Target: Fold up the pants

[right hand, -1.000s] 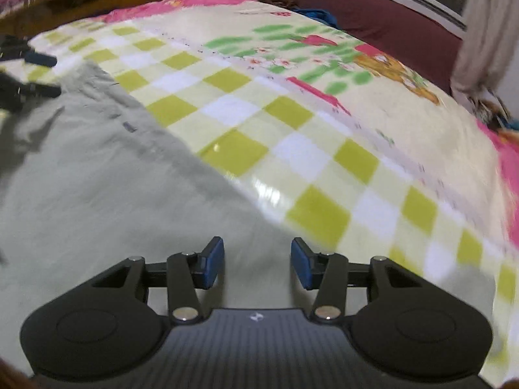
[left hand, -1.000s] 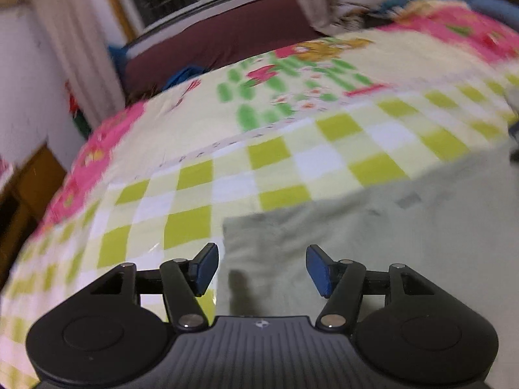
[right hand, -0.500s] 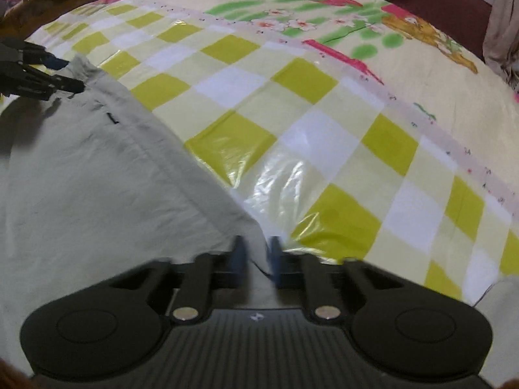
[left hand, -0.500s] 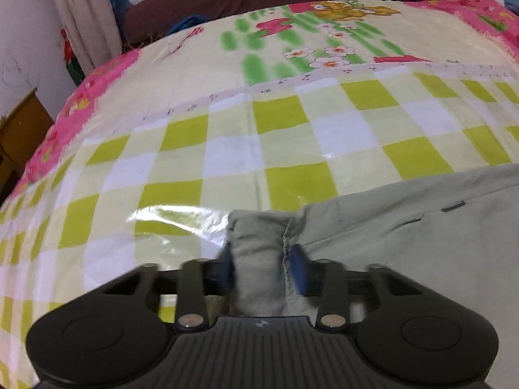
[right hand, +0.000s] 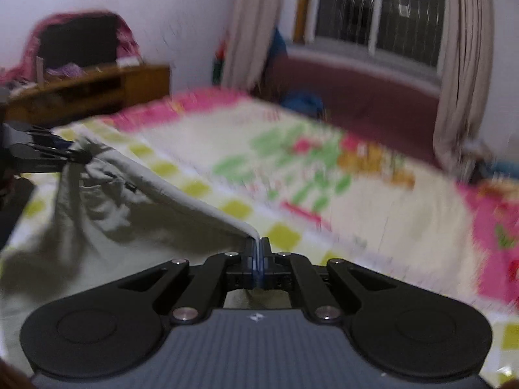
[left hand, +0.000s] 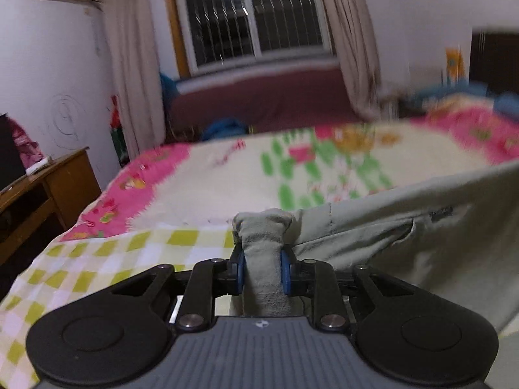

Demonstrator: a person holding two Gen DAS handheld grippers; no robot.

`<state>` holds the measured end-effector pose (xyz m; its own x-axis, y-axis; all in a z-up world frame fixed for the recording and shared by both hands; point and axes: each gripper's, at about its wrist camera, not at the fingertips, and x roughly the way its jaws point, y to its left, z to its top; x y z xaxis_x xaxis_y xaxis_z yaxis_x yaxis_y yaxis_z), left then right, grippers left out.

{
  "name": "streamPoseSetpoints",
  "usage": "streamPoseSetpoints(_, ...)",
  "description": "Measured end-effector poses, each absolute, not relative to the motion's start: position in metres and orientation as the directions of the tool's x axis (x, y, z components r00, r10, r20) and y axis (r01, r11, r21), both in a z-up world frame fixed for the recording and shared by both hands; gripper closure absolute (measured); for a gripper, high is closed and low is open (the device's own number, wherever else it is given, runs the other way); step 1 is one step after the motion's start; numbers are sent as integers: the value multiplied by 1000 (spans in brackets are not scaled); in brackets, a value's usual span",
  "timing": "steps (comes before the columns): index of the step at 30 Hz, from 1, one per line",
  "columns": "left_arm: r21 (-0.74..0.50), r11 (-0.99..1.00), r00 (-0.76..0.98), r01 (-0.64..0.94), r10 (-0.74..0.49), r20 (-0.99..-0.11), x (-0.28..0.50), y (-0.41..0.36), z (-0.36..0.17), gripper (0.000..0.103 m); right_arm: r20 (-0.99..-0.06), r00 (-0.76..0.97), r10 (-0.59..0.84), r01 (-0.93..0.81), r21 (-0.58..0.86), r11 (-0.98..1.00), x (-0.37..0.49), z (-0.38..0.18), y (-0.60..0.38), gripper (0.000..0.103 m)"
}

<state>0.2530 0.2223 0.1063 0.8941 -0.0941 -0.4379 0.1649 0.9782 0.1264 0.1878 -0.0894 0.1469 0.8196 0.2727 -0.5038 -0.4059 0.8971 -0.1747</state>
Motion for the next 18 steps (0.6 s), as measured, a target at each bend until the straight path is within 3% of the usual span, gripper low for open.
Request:
streamPoseSetpoints(4, 72, 986, 902, 153, -109, -417, 181, 239, 89, 65, -518, 820, 244, -420, -254, 871, 101, 121, -61, 102)
streamPoseSetpoints(8, 35, 987, 852, 158, -119, -509, 126, 253, 43, 65, -686, 678, 265, -477, -135, 869, 40, 51, -34, 102)
streamPoseSetpoints(11, 27, 992, 829, 126, -90, -552, 102, 264, 15, 65, -755, 608, 245, -499, -124, 858, 17, 6, -12, 102)
streamPoseSetpoints(18, -16, 996, 824, 90, -83, -560, 82, 281, -7, 65, -776, 605, 178, -542, -238, 806, 19, -5, 14, 99)
